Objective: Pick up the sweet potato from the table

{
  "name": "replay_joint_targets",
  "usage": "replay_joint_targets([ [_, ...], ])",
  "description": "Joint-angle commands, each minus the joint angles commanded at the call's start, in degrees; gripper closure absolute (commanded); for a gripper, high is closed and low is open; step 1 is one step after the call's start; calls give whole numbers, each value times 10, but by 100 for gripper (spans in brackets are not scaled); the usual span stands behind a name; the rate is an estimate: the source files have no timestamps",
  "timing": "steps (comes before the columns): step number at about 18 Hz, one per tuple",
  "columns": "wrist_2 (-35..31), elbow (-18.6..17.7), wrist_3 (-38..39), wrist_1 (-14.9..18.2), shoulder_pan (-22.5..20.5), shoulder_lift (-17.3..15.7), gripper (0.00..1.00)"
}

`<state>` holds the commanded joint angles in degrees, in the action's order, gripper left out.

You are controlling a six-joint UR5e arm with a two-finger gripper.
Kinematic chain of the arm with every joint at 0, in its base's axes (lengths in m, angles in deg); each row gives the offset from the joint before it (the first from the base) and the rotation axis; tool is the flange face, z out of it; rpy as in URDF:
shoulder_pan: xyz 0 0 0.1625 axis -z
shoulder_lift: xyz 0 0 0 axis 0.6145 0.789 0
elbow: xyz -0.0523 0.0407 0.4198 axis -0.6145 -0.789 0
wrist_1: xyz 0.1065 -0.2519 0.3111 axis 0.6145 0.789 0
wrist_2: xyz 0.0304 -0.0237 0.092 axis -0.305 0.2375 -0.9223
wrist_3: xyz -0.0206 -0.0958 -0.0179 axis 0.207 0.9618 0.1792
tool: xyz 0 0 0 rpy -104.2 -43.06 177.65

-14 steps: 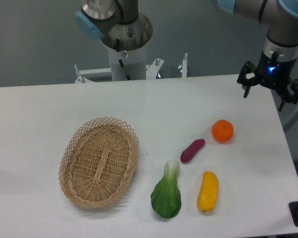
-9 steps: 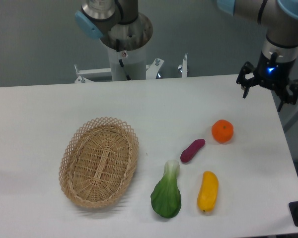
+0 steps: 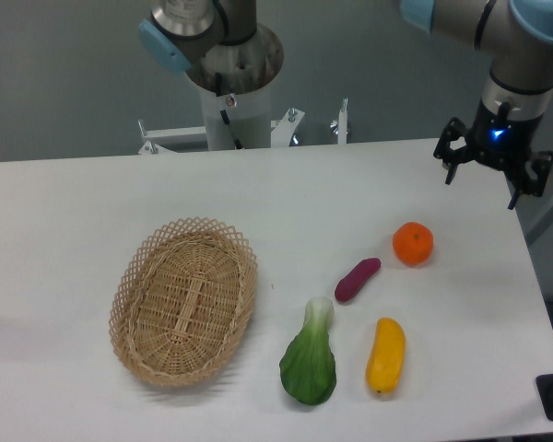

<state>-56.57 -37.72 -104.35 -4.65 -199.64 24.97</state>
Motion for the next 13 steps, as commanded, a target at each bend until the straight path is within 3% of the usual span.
replay_joint_targets([
  [9,-5,-120,134,-183,50,21,0],
  [13,-30,-166,132,-251,75,47,0],
])
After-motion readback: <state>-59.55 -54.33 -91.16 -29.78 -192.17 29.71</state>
